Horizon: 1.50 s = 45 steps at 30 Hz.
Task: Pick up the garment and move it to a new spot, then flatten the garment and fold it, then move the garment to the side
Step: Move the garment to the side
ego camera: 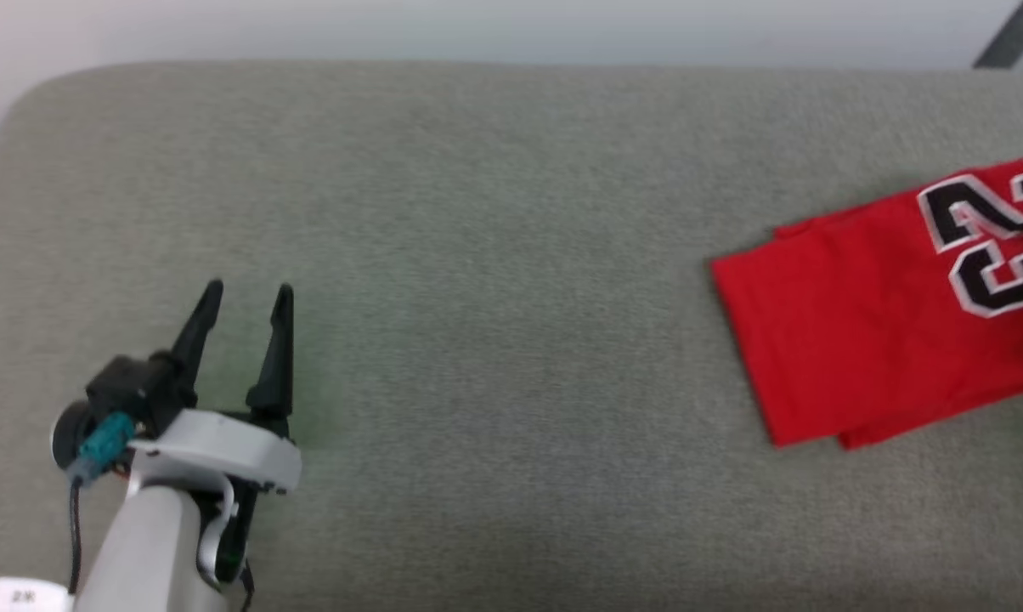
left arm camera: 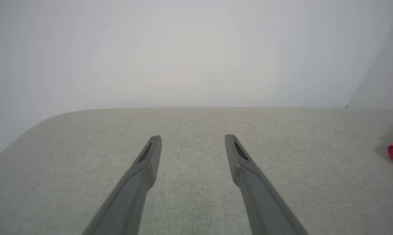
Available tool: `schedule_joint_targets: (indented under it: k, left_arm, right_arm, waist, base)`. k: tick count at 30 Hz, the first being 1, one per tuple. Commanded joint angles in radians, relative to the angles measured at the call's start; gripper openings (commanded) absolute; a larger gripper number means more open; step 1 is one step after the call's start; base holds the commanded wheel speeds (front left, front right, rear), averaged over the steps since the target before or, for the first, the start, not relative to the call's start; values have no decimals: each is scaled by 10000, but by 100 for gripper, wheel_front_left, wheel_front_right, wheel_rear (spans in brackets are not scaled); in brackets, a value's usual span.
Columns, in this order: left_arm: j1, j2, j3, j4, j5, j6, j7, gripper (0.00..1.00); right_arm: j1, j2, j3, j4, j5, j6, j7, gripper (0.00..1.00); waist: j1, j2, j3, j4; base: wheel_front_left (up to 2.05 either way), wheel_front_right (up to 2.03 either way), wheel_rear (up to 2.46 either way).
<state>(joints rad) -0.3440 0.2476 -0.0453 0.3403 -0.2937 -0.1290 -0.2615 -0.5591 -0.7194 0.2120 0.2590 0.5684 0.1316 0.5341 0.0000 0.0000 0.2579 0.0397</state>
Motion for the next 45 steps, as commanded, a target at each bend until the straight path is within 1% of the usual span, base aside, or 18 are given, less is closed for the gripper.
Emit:
schedule_joint_targets:
  k: [1,6,12,21,28,32,39,45]
  left_arm:
    - [-178,35,-44,23,-55,-18,-41,100]
    - [-649,195,-369,72,-115,-19,-41,100]
    - [-1160,344,-735,128,-135,-20,-41,100]
    - [-1845,569,-1224,142,-167,-19,-41,100]
    - [-2249,770,-1548,214,-232,-19,-41,100]
    - [-2427,803,-1733,288,-228,-19,-35,100]
    - [-2583,893,-1966,408,-301,-19,-18,100]
    - [-2649,949,-2023,489,-398,-6,-17,100]
  right_arm:
    - [-195,-91,58,118,-52,-21,-179,0]
    - [-938,-570,343,1060,-186,-21,-849,0]
    - [-1849,-1003,761,2250,-501,-21,-1955,0]
    - [-3146,-1202,1246,4117,-1122,-21,-3367,0]
    - [-4020,-1139,1467,5390,-1693,-21,-4199,0]
    - [-4351,-924,1504,6115,-1885,-21,-4493,0]
    - [-4800,-506,1727,7096,-2178,-21,-4860,0]
    - [-5065,-145,1683,7959,-2467,-21,-5119,0]
  waist:
    - [0,0,439,-450]
    - [0,0,854,-884]
    - [0,0,1349,-1328]
    - [0,0,2026,-1823]
    - [0,0,2464,-2148]
    - [0,0,2639,-2244]
    - [0,0,2775,-2197]
    - [0,0,2801,-2011]
  base:
    - [0,0,0]
    - [0,0,0]
    - [0,0,0]
    - [0,0,0]
    - [0,0,0]
    - [0,0,0]
    - [0,0,0]
    - [0,0,0]
